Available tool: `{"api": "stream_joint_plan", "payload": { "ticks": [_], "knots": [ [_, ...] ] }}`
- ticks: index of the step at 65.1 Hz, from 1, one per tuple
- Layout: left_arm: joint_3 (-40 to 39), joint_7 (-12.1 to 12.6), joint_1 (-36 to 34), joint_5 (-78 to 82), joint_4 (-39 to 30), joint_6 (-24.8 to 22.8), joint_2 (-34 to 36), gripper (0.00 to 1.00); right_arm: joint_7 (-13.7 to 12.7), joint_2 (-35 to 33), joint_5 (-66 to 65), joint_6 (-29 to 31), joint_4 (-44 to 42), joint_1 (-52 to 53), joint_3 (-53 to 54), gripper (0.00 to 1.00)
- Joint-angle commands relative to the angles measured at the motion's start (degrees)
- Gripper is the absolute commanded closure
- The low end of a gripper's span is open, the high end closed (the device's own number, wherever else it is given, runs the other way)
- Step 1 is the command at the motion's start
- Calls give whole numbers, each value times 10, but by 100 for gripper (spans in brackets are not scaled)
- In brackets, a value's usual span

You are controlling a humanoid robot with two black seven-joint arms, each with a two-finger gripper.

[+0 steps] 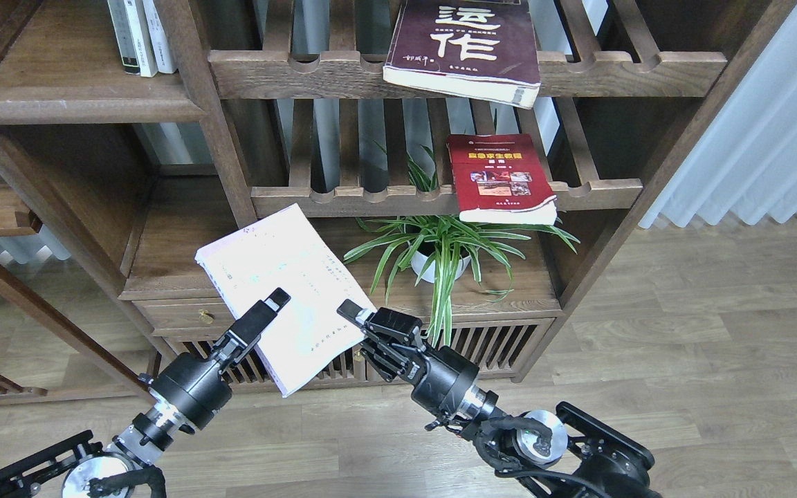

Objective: Organize books on shelf
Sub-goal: 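Catch the white book between both grippers and hold it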

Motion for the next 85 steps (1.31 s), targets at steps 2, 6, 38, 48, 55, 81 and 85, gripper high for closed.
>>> {"api": "stream_joint_plan", "payload": {
  "ticks": [2, 6, 38, 48, 55, 81, 85],
  "knots": [
    [5, 1, 2, 0, 6, 0, 1, 94, 3, 0, -38, 0, -1, 2, 2, 13],
    [4, 1, 2, 0, 7, 0, 1, 94, 3, 0, -46, 0, -3, 3, 9, 12],
    [-1, 1, 1, 0, 7, 0, 3, 94, 31, -1, -49, 0, -9, 5, 11, 39],
    [1, -1, 1, 0, 8, 0, 3, 94, 31, 0, -47, 0, -10, 3, 13, 55],
    [1, -3, 0, 0, 12, 0, 3, 94, 31, 0, -46, 0, -9, 3, 13, 66],
    [0, -2, -3, 1, 13, 0, 6, 94, 53, 2, -44, 0, -13, 8, 16, 68],
    [0, -2, 1, 2, 15, 0, 11, 93, 54, 2, -47, 0, -14, 9, 17, 57]
  ]
}}
